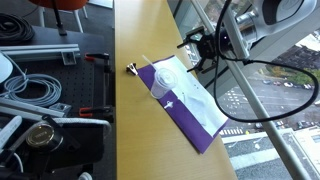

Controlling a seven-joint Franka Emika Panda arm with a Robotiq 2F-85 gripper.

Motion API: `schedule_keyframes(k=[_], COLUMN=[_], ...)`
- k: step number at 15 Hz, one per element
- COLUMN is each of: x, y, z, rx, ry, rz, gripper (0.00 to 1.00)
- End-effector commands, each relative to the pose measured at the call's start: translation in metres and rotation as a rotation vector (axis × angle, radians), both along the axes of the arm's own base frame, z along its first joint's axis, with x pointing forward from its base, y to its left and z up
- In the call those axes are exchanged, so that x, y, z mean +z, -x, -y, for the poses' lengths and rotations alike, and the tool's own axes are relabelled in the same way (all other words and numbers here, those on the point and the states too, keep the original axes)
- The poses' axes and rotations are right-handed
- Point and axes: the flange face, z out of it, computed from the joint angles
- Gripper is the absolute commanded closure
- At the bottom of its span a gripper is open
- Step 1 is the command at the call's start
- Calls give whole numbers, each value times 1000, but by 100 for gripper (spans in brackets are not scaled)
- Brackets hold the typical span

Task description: Put the straw in the cup

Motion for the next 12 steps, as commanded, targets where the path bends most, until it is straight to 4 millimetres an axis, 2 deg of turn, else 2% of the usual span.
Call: schedule_keyframes(k=[1,8,11,12], x=[1,-6,-7,-18], y=[-1,-3,16,-8], z=[-2,-23,-35,-32], rx=[75,185,172,180], ry=[-76,-173,-178,-166], rz=[161,531,591,565], gripper=[0,0,0,0])
